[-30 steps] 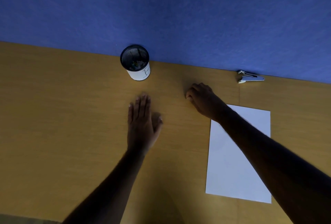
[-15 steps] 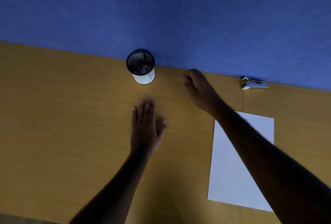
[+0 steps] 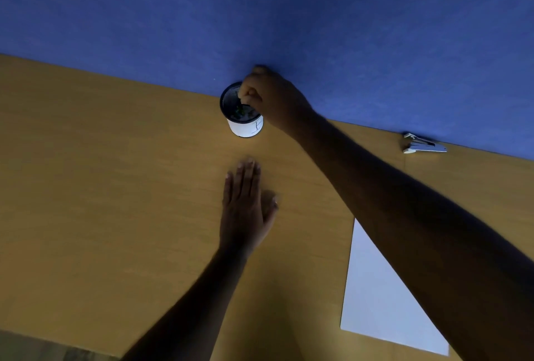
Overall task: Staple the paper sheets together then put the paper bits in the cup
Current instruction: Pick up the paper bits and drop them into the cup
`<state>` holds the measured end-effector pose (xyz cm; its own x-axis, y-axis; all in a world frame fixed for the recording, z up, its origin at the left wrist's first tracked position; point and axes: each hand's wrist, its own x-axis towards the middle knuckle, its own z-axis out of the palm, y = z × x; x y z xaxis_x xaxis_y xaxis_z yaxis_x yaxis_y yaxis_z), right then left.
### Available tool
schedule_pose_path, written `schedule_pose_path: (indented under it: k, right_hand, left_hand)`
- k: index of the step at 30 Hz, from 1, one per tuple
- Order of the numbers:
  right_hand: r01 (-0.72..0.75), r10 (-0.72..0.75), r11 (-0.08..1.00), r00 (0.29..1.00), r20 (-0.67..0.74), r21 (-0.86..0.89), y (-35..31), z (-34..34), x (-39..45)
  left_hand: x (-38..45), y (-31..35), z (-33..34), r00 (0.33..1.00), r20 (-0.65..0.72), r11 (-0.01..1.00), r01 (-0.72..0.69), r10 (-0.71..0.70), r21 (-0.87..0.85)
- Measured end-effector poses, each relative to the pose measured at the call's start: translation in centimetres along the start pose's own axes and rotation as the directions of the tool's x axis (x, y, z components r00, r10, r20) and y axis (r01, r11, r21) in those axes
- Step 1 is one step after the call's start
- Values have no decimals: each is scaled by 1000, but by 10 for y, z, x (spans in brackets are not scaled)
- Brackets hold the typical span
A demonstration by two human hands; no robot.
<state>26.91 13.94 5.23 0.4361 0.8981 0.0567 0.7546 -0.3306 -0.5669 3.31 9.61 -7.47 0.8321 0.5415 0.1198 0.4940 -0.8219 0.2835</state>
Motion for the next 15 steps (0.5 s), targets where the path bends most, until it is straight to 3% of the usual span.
schedule_pose_path:
  k: [15]
  right_hand:
    - [-18,21,998,999,-49,68,-3,2,-3]
  left_hand:
    - [0,-1,0,1000,16,1000,2,-2,1]
